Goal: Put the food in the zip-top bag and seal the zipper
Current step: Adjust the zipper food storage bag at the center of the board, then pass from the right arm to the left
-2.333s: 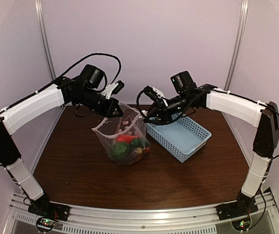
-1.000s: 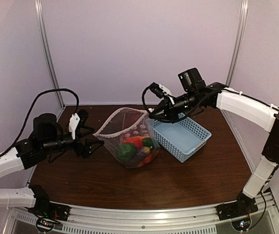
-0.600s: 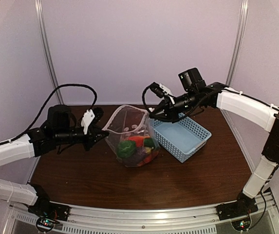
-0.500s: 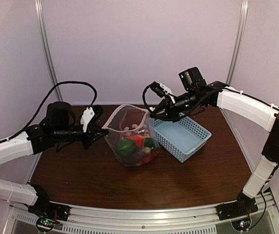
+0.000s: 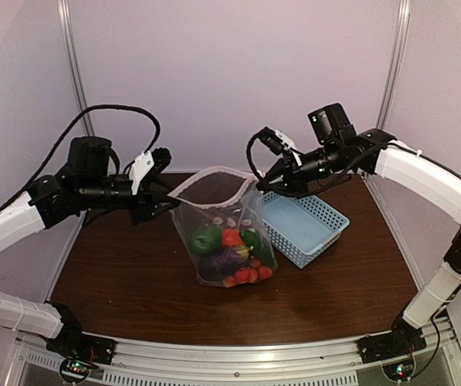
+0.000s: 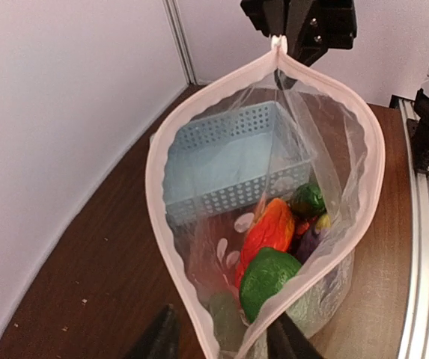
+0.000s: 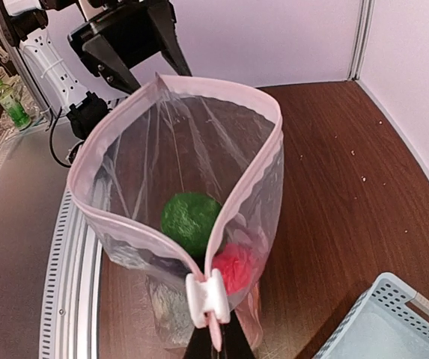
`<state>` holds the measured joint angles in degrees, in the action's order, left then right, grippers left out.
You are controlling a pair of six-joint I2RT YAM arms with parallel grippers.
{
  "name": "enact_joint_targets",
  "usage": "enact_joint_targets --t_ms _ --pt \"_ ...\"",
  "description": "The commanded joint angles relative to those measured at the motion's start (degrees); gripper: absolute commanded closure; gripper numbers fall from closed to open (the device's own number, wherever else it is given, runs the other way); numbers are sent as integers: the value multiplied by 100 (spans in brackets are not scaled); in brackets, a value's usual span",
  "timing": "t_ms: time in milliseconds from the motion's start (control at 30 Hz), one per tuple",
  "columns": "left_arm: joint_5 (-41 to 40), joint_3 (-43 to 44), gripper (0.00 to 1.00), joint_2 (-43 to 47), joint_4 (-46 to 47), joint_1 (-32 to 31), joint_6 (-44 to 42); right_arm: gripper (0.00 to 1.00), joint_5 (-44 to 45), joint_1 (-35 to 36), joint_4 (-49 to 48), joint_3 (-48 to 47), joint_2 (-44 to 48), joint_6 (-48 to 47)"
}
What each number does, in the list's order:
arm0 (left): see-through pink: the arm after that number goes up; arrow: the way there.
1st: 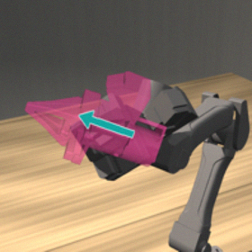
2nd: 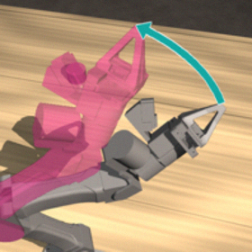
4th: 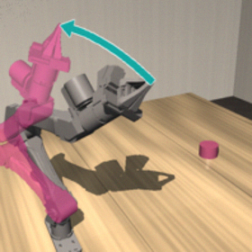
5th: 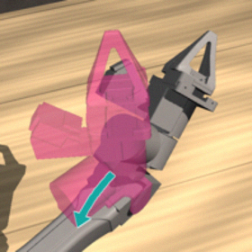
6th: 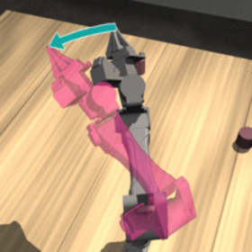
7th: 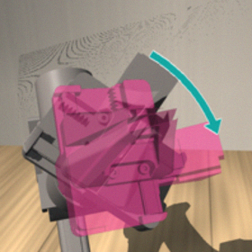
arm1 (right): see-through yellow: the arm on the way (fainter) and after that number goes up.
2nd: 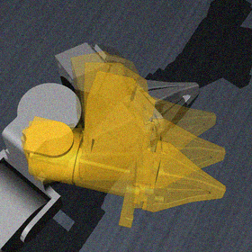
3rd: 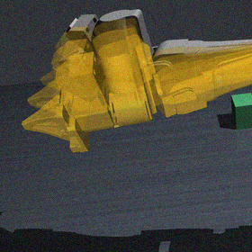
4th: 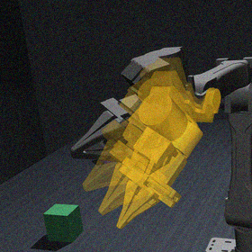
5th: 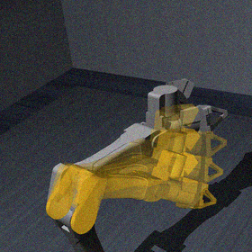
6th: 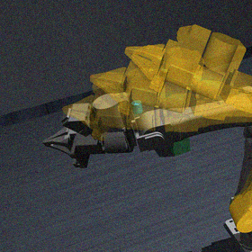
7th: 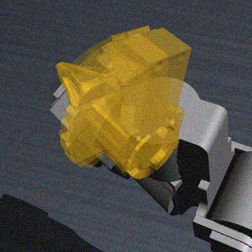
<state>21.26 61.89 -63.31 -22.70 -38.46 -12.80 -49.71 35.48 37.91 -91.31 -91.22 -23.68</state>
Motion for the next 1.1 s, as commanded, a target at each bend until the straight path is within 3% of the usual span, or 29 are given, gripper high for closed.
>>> enact_joint_targets --t_ms 0,100,267,433,567,733,900,1067 --pt "63 -362 47 -60 842 15 393 100 -331 0 -294 160 -47 267" --pt "137 -522 24 -35 1743 -102 814 100 -342 2 -287 187 -63 273" --pt "318 373 18 -693 1635 -489 722 100 -291 -2 -268 305 -5 230" --pt "440 1416 20 -1396 1622 -632 1015 100 -203 -11 -171 263 46 234" --pt "614 2276 27 -2081 1477 -632 1512 100 -213 -11 -196 248 124 345" --pt "736 2800 33 -2735 1312 -703 2033 100 -214 -13 -215 226 191 470" --pt "961 3456 40 -3317 774 -874 2073 100 -192 -16 -202 239 236 503" --pt "1060 3542 45 -3492 590 -890 2030 100 -214 -40 -245 258 262 566"
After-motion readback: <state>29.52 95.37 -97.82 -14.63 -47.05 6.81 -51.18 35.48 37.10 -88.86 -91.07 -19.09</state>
